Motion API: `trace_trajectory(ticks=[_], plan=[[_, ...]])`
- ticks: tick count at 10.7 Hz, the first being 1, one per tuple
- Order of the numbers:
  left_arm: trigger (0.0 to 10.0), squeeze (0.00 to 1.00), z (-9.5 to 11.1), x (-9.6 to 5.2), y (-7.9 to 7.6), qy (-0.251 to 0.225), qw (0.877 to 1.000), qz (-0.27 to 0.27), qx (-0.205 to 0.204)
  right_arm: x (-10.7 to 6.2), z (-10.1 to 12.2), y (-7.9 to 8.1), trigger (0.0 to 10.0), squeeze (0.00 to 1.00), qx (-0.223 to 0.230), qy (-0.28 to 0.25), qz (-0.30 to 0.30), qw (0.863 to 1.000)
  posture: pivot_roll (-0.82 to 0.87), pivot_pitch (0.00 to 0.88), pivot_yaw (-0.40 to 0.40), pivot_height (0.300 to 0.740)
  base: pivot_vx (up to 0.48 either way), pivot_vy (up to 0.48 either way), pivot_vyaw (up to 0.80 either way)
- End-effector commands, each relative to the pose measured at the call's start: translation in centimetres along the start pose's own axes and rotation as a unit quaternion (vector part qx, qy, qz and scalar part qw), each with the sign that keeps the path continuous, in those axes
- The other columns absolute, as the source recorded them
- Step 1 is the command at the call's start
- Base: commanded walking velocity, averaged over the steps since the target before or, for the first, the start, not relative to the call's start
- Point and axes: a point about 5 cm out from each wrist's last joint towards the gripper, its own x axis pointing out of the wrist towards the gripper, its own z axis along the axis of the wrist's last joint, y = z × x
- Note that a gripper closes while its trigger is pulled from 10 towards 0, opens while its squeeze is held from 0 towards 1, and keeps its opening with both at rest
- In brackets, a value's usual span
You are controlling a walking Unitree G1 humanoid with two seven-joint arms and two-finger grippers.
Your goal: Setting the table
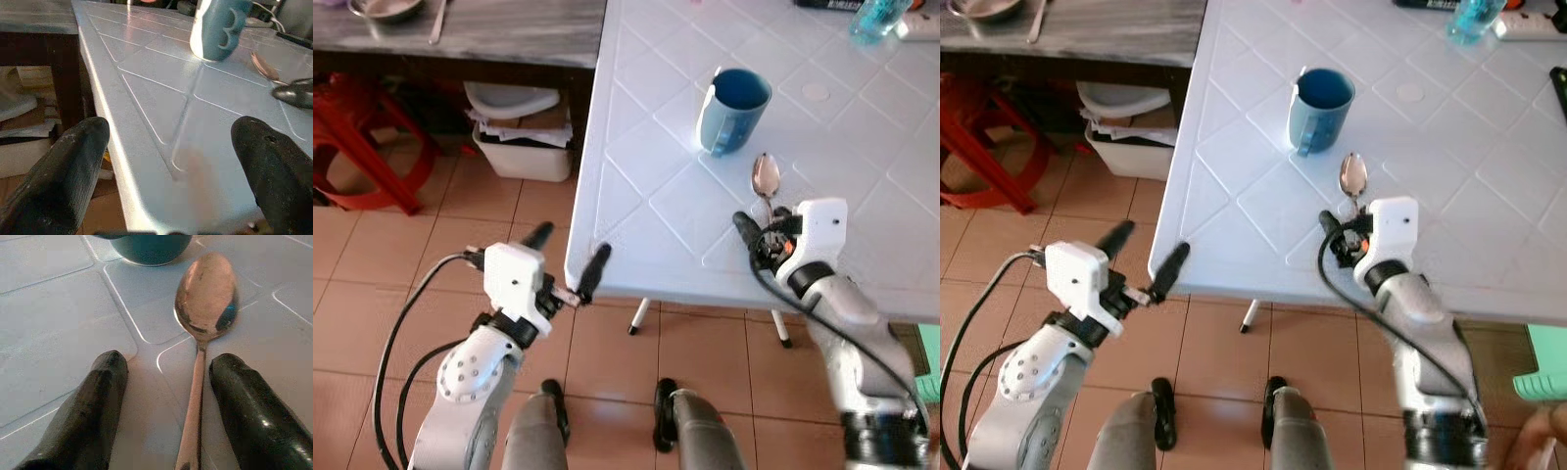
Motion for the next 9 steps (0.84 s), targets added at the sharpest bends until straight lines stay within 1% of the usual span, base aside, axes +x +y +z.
trace_trajectory(ticks=[1, 2, 4, 5, 7, 8, 9], plan=[[10.0, 0.00, -0.1, -0.3, -0.5, 0.007, 1.000, -0.015, 0.002, -0.6, -2.9, -1.0, 0.0, 0.00, 0.014, 0.072, -0.016, 0.997, -0.02, 0.300, -0.028, 0.740, 0.000, 0.000, 0.00], [10.0, 0.00, -0.4, -0.5, -0.4, 0.014, 1.000, -0.009, 0.016, -0.5, -3.1, -1.6, 0.0, 0.00, 0.020, 0.081, -0.018, 0.996, -0.02, 0.302, -0.029, 0.740, 0.000, 0.000, 0.00], [10.0, 0.00, -0.4, -0.5, -0.3, 0.014, 1.000, -0.007, 0.017, -0.5, -3.6, -1.6, 0.0, 0.00, 0.024, 0.093, -0.009, 0.995, -0.02, 0.301, -0.029, 0.740, 0.000, 0.000, 0.00], [10.0, 0.00, -0.4, -0.5, -0.3, 0.014, 1.000, -0.010, 0.019, -0.5, -3.7, -2.0, 0.0, 0.00, 0.030, 0.095, -0.013, 0.995, -0.02, 0.304, -0.028, 0.740, 0.000, 0.000, 0.00], [10.0, 0.00, -0.4, -0.5, -0.4, 0.014, 1.000, -0.012, 0.020, -0.5, -3.5, -2.2, 0.0, 0.00, 0.034, 0.083, -0.024, 0.996, -0.02, 0.304, -0.026, 0.740, 0.000, 0.000, 0.00], [10.0, 0.00, -0.4, -0.5, -0.5, 0.014, 1.000, -0.012, 0.020, -0.6, -3.2, -2.0, 10.0, 0.00, 0.023, 0.068, -0.023, 0.997, -0.02, 0.306, -0.026, 0.740, 0.000, 0.000, 0.00], [10.0, 0.00, -0.4, -0.5, -0.4, 0.014, 1.000, -0.012, 0.020, -0.5, -2.9, -2.0, 10.0, 0.00, 0.027, 0.060, -0.026, 0.998, -0.02, 0.306, -0.025, 0.740, 0.000, 0.000, 0.00]])
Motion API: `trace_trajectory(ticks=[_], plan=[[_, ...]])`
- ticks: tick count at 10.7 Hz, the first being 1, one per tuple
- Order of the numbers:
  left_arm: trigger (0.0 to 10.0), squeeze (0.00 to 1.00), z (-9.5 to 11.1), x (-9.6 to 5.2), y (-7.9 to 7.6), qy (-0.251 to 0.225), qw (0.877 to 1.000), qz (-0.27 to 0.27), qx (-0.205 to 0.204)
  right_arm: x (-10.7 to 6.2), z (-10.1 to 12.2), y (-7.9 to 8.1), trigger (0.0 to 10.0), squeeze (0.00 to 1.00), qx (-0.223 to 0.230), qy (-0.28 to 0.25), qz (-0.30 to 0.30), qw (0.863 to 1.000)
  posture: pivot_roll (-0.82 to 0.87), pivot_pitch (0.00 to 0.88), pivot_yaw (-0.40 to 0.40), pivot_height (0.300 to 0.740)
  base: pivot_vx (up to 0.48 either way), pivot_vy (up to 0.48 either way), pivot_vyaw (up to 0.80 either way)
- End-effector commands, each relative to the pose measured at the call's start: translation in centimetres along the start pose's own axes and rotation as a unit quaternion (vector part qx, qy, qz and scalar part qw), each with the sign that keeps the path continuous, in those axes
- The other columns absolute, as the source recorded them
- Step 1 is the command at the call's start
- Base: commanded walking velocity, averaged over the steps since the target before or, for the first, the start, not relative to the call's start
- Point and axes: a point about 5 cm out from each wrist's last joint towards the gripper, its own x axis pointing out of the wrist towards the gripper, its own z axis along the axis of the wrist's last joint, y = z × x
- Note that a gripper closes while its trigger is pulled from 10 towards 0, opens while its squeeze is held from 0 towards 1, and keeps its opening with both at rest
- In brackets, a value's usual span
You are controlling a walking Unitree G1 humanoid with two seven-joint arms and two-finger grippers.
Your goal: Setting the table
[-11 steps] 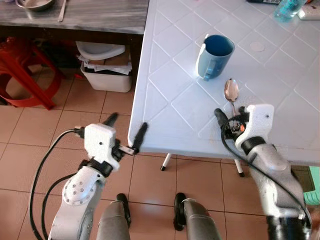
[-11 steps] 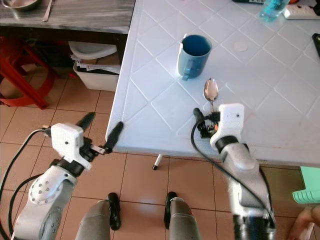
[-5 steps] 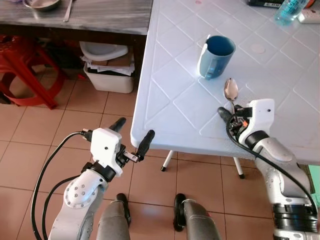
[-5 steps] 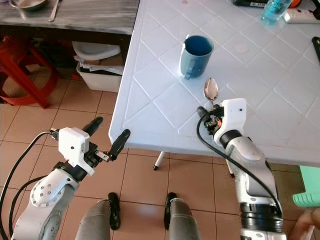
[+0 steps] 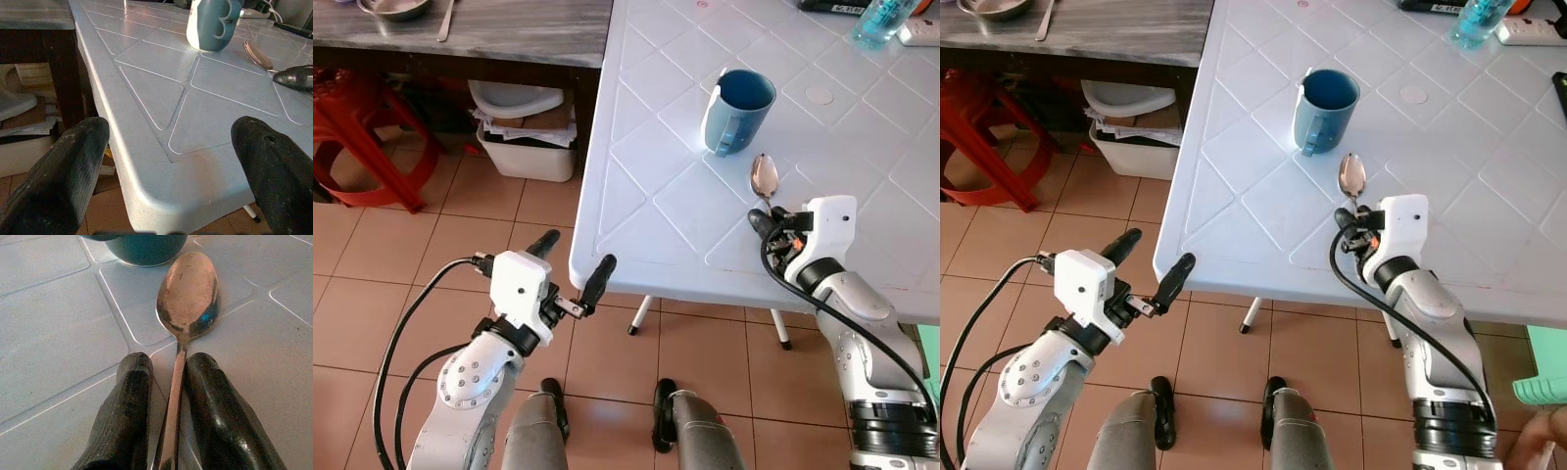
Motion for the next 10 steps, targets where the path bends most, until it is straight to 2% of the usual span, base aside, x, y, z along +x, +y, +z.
trace_trajectory(ticks=[1, 3, 4, 5, 7, 10], plan=[[10.0, 0.00, -0.1, -0.2, -0.2, 0.005, 1.000, -0.005, 0.005, -0.7, -2.6, -0.7, 10.0, 1.00, 0.021, 0.058, -0.023, 0.998, -0.02, 0.307, -0.023, 0.740, 0.000, 0.000, 0.00], [10.0, 0.00, -0.2, -0.3, -0.2, 0.007, 1.000, -0.004, 0.002, -0.5, -2.5, -0.8, 10.0, 1.00, 0.013, 0.058, -0.025, 0.998, -0.01, 0.306, -0.024, 0.740, 0.000, 0.000, 0.00], [10.0, 0.00, -0.2, -0.3, -0.1, 0.007, 1.000, -0.002, 0.000, -0.3, -2.3, -1.0, 10.0, 0.16, 0.013, 0.055, -0.026, 0.998, -0.02, 0.305, -0.024, 0.740, 0.000, 0.000, 0.00], [10.0, 0.00, -0.2, -0.3, -0.1, 0.007, 1.000, -0.002, 0.000, -0.3, -2.2, -1.3, 10.0, 0.00, 0.012, 0.053, -0.030, 0.998, -0.02, 0.303, -0.025, 0.740, 0.000, 0.000, 0.00], [10.0, 0.00, -0.3, -0.2, 0.0, 0.008, 1.000, -0.002, 0.001, -0.3, -1.7, -1.9, 10.0, 0.00, 0.026, 0.039, -0.045, 0.998, -0.01, 0.304, -0.024, 0.740, 0.000, 0.000, 0.00], [10.0, 0.00, -0.4, -0.3, 0.1, 0.010, 1.000, -0.003, 0.000, -0.2, -0.7, -2.0, 10.0, 0.00, 0.025, 0.009, -0.047, 0.999, -0.02, 0.304, -0.023, 0.740, 0.000, 0.000, 0.00]])
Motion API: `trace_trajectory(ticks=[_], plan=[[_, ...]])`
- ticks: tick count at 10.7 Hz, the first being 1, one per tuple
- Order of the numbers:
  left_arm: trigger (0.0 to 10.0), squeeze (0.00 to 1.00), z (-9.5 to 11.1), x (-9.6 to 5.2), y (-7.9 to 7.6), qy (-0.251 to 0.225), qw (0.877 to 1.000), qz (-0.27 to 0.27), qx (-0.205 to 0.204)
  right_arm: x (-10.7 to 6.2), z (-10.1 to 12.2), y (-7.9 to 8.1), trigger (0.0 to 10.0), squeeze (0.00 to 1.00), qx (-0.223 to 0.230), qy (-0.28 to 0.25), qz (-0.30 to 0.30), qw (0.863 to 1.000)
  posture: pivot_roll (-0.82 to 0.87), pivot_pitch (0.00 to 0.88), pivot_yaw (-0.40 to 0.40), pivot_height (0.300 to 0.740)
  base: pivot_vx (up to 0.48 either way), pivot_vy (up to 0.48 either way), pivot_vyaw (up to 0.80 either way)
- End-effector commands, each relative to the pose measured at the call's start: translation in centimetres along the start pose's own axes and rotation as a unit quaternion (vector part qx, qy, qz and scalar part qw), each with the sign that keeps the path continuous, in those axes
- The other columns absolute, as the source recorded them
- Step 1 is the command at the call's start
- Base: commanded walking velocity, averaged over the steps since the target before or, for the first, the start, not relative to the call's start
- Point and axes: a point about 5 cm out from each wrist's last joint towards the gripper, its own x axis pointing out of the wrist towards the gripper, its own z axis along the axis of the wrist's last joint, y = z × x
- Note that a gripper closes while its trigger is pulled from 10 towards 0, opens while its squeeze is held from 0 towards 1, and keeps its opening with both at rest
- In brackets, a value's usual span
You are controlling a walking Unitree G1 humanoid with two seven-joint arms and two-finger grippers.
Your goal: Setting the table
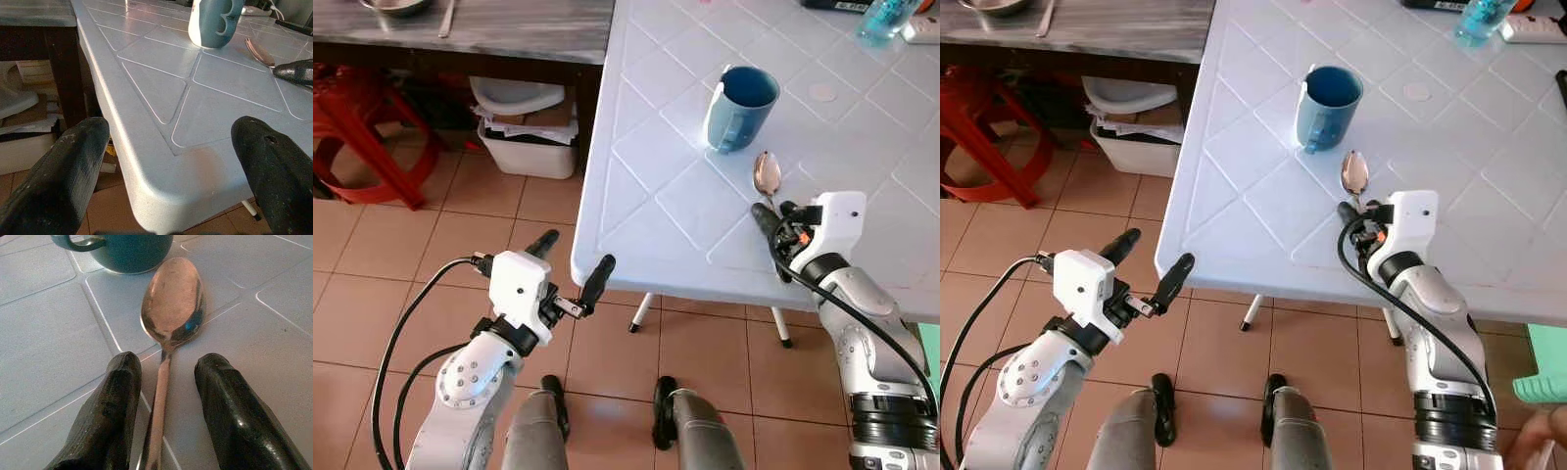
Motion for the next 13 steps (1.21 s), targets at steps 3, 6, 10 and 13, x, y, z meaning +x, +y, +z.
trace_trajectory(ticks=[3, 6, 10, 13], plan=[[10.0, 0.00, -0.6, -0.3, 0.0, 0.012, 1.000, -0.004, -0.003, -0.4, -2.0, -1.5, 10.0, 0.00, 0.013, 0.051, -0.029, 0.998, -0.01, 0.308, -0.018, 0.740, 0.000, 0.000, 0.00], [10.0, 0.00, -0.6, -0.3, 0.0, 0.014, 1.000, -0.004, 0.000, 0.1, -2.5, -1.0, 0.0, 0.00, 0.019, 0.068, -0.005, 0.997, -0.01, 0.309, -0.016, 0.740, 0.000, 0.000, 0.00], [10.0, 0.00, -0.7, -0.4, -0.1, 0.014, 1.000, -0.005, -0.004, -0.8, -4.2, -0.5, 0.0, 0.00, 0.043, 0.102, -0.016, 0.994, -0.02, 0.311, -0.019, 0.740, 0.000, 0.000, 0.00], [10.0, 0.00, -1.5, -0.6, 0.1, 0.033, 0.999, 0.021, 0.012, -1.2, -5.1, 0.9, 0.0, 0.00, 0.105, 0.107, -0.058, 0.987, -0.03, 0.299, -0.019, 0.740, 0.000, 0.000, 0.00]])
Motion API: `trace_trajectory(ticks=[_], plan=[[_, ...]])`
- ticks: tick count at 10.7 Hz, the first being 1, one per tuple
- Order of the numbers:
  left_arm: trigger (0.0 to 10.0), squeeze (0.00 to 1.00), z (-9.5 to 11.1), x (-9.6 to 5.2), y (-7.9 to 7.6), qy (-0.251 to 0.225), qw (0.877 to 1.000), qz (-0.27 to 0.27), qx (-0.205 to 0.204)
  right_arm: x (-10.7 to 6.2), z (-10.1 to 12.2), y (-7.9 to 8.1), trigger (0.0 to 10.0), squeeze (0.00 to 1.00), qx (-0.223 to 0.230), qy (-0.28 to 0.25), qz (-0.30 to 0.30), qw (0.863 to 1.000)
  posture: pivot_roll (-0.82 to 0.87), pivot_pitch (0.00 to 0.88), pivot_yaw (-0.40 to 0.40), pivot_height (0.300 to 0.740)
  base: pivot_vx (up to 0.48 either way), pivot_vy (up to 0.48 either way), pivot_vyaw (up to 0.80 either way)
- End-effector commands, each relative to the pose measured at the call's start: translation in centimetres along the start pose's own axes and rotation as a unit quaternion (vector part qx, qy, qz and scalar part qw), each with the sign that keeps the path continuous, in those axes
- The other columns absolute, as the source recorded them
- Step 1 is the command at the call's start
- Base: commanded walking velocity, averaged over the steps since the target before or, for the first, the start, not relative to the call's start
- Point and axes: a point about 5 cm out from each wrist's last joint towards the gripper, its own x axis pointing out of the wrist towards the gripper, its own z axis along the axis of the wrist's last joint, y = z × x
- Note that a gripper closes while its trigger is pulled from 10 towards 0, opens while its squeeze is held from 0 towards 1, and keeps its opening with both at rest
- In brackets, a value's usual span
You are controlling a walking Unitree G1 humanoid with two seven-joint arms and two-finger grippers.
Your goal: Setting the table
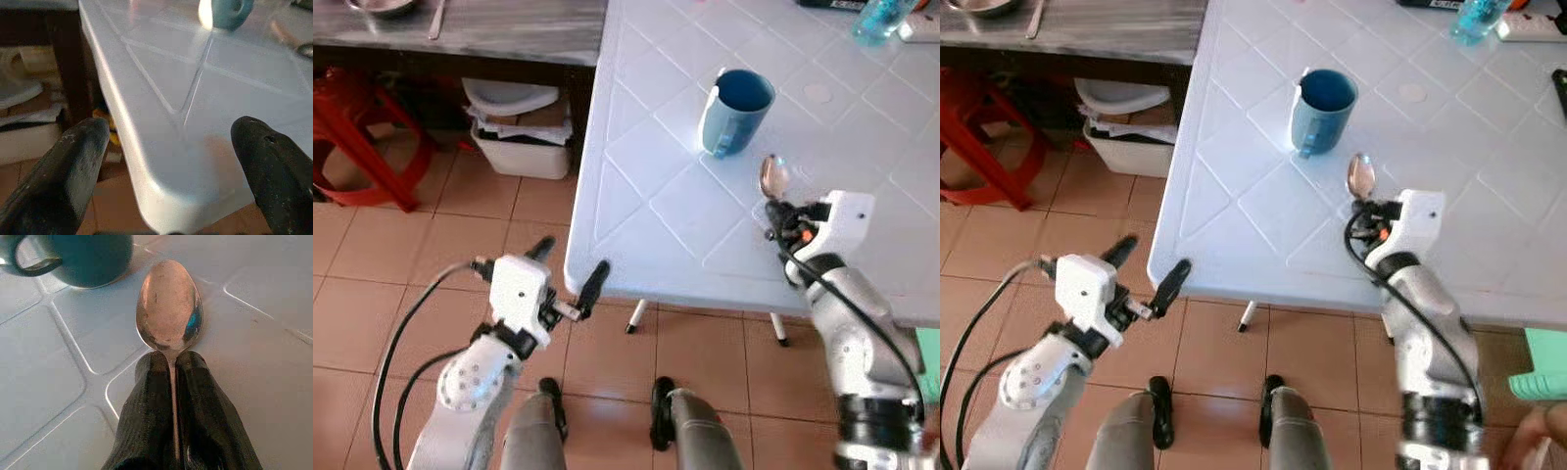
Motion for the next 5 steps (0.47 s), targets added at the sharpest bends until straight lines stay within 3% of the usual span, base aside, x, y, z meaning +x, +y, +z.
trace_trajectory(ticks=[1, 3, 5], plan=[[10.0, 0.00, -0.7, 0.0, 0.1, 0.020, 1.000, 0.022, 0.000, -1.1, -4.8, -0.1, 0.0, 0.00, 0.043, 0.107, -0.036, 0.993, -0.02, 0.288, -0.034, 0.740, 0.000, 0.000, 0.00], [10.0, 0.00, -1.5, 0.6, 0.5, 0.047, 0.997, 0.056, -0.003, -1.3, -5.0, 2.0, 0.0, 0.00, 0.067, 0.114, -0.026, 0.991, -0.03, 0.274, -0.047, 0.740, 0.000, 0.000, 0.00], [10.0, 0.00, -1.6, 1.1, 0.9, 0.036, 0.997, 0.072, -0.017, -0.6, -5.2, 3.2, 0.0, 0.00, 0.055, 0.116, -0.008, 0.992, -0.03, 0.254, -0.051, 0.740, 0.000, 0.480, 0.00]])
